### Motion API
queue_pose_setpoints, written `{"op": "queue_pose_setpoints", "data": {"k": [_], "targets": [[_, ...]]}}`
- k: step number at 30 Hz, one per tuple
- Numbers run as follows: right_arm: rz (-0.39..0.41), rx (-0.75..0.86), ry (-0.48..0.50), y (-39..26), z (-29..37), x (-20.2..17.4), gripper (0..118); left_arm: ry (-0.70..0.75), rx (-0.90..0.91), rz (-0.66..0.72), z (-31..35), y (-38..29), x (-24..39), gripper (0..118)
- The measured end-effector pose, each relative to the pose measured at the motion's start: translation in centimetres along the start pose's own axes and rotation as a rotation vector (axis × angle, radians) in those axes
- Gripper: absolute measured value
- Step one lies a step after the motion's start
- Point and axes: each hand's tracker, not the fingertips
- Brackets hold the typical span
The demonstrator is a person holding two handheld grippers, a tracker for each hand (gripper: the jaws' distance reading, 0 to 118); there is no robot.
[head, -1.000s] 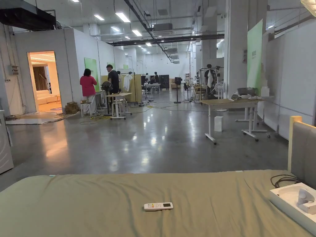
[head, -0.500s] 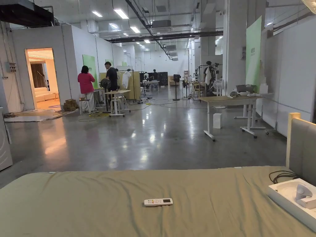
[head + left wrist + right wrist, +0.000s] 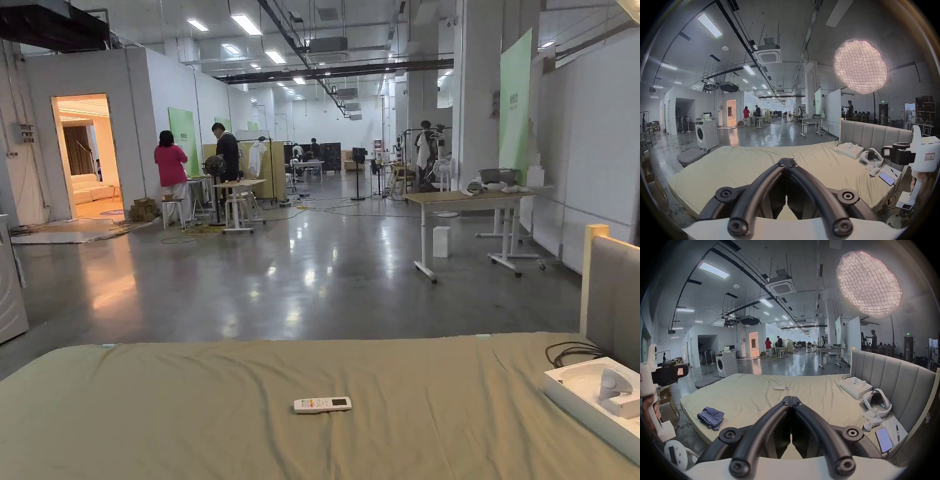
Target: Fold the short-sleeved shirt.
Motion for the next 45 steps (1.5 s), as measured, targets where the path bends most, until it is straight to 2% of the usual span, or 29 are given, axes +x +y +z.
{"op": "queue_pose_setpoints", "data": {"k": [29, 30, 31, 32, 33, 34, 35, 36, 38, 41, 45], "targets": [[-0.003, -0.013, 0.043, 0.12, -0.32, -0.99, 0, -0.012, -0.033, 0.018, -0.09, -0.17, -0.38, 1], [-0.005, -0.012, 0.043, 0.11, -0.30, -1.00, 5, -0.013, -0.035, 0.019, -0.11, -0.14, -0.37, 1], [-0.006, -0.012, 0.043, 0.12, -0.30, -1.00, 17, -0.014, -0.033, 0.020, -0.07, -0.12, -0.37, 3], [-0.006, -0.011, 0.041, 0.12, -0.30, -1.00, 37, -0.014, -0.030, 0.021, -0.03, -0.10, -0.37, 11], [-0.002, -0.005, 0.030, 0.10, -0.27, -1.02, 53, -0.010, -0.025, 0.025, -0.02, -0.08, -0.38, 24], [0.002, 0.003, 0.023, 0.04, -0.20, -1.01, 53, -0.002, -0.017, 0.029, 0.01, -0.06, -0.38, 24], [0.002, 0.000, 0.022, 0.03, -0.19, -0.95, 58, 0.010, -0.009, 0.032, 0.07, -0.04, -0.40, 30], [0.000, -0.003, 0.022, 0.03, -0.21, -0.87, 68, 0.015, -0.008, 0.033, 0.08, 0.00, -0.44, 45], [-0.007, -0.006, 0.011, -0.06, -0.26, -0.80, 103, 0.027, -0.012, 0.032, -0.07, 0.11, -0.57, 101], [-0.037, -0.004, 0.016, -0.32, -0.22, -0.46, 117, 0.047, 0.002, 0.040, 0.21, 0.01, -0.66, 103], [-0.041, 0.004, 0.022, -0.37, -0.20, -0.44, 118, 0.033, 0.007, 0.044, 0.21, -0.02, -0.70, 103]]}}
